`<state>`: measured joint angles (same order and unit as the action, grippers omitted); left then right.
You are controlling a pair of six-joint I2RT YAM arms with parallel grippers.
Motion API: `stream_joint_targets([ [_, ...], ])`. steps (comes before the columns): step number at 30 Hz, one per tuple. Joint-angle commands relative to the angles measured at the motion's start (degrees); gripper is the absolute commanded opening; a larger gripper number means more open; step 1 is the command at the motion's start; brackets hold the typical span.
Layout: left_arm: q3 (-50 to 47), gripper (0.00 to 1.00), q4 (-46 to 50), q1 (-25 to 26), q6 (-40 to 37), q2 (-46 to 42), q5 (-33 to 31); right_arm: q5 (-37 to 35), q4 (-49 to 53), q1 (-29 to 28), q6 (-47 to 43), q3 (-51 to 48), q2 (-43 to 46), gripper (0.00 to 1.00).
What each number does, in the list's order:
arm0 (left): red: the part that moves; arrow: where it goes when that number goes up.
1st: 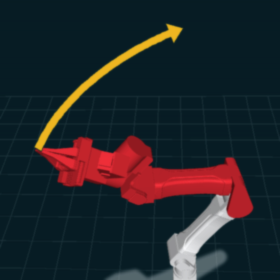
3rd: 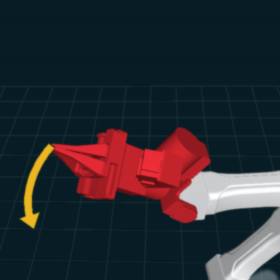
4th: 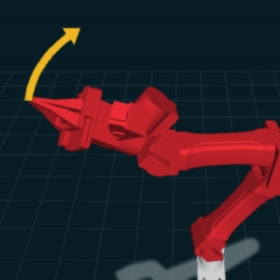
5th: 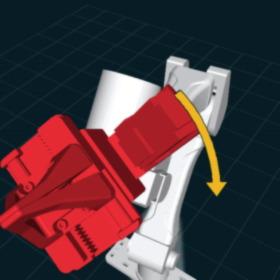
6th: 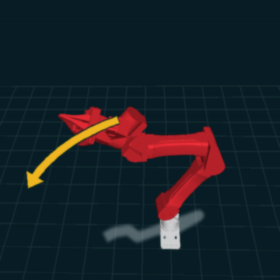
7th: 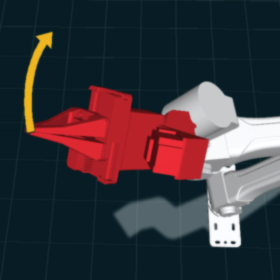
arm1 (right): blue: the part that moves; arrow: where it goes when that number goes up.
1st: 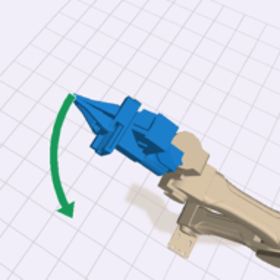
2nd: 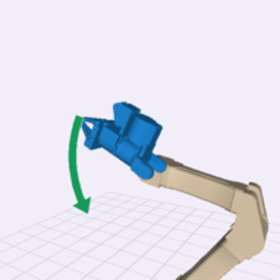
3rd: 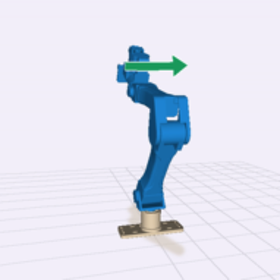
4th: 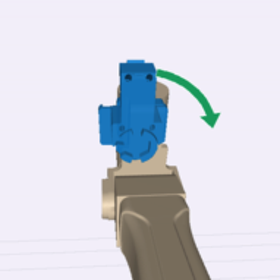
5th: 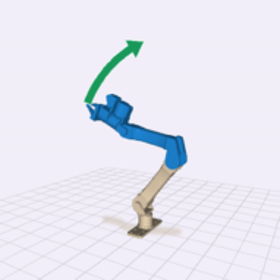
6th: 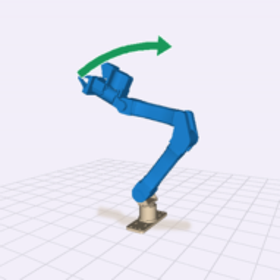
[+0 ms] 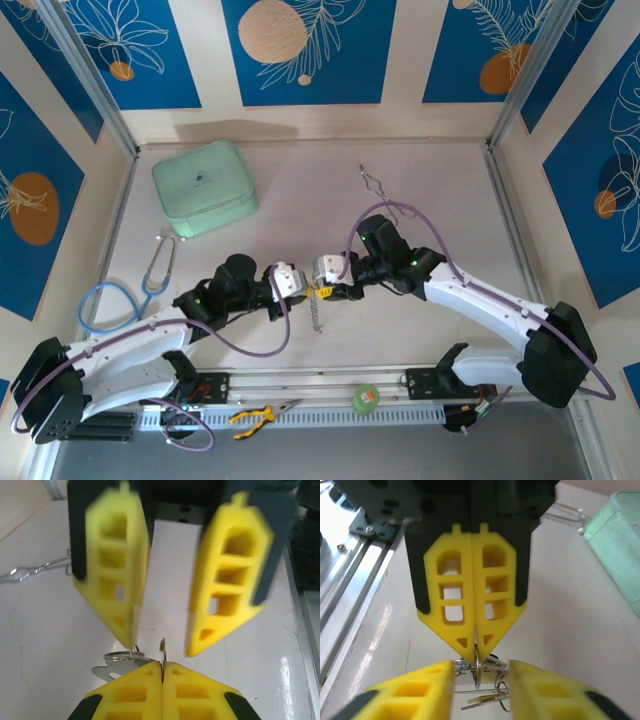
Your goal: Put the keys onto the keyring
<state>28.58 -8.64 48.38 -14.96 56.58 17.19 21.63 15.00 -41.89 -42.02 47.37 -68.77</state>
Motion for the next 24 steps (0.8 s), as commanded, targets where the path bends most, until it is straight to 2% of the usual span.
stream_joint_targets([
  [1,2.6,0.00,1.3,-0.2,12.0,-0.7,-8.1,0.7,-5.2,3.3,8.0,-1.5,4.3,0.40],
  [5,7.8,0.00,12.8,-0.1,33.0,-0.7,-19.5,-1.4,-5.9,4.7,17.7,-2.1,7.0,0.41],
  [8,12.5,0.00,23.3,-0.1,48.1,0.2,-24.1,-4.0,-5.5,2.9,29.1,-0.9,6.8,0.34],
  [11,16.0,0.00,30.3,-0.1,61.8,1.2,-24.9,-6.0,-7.1,-2.8,35.3,-0.9,6.0,0.31],
  [15,19.9,0.00,37.6,-0.1,74.2,1.9,-25.1,-11.4,-11.4,-10.9,39.4,-1.8,2.5,0.31],
  [19,22.7,0.00,43.2,-0.2,83.7,2.1,-25.5,-18.4,-17.7,-14.3,42.7,-4.1,-1.0,0.35],
  [24,22.6,0.00,44.4,-0.2,95.6,2.1,-23.2,-21.3,-27.2,-16.8,43.9,-7.3,-4.9,0.38],
])
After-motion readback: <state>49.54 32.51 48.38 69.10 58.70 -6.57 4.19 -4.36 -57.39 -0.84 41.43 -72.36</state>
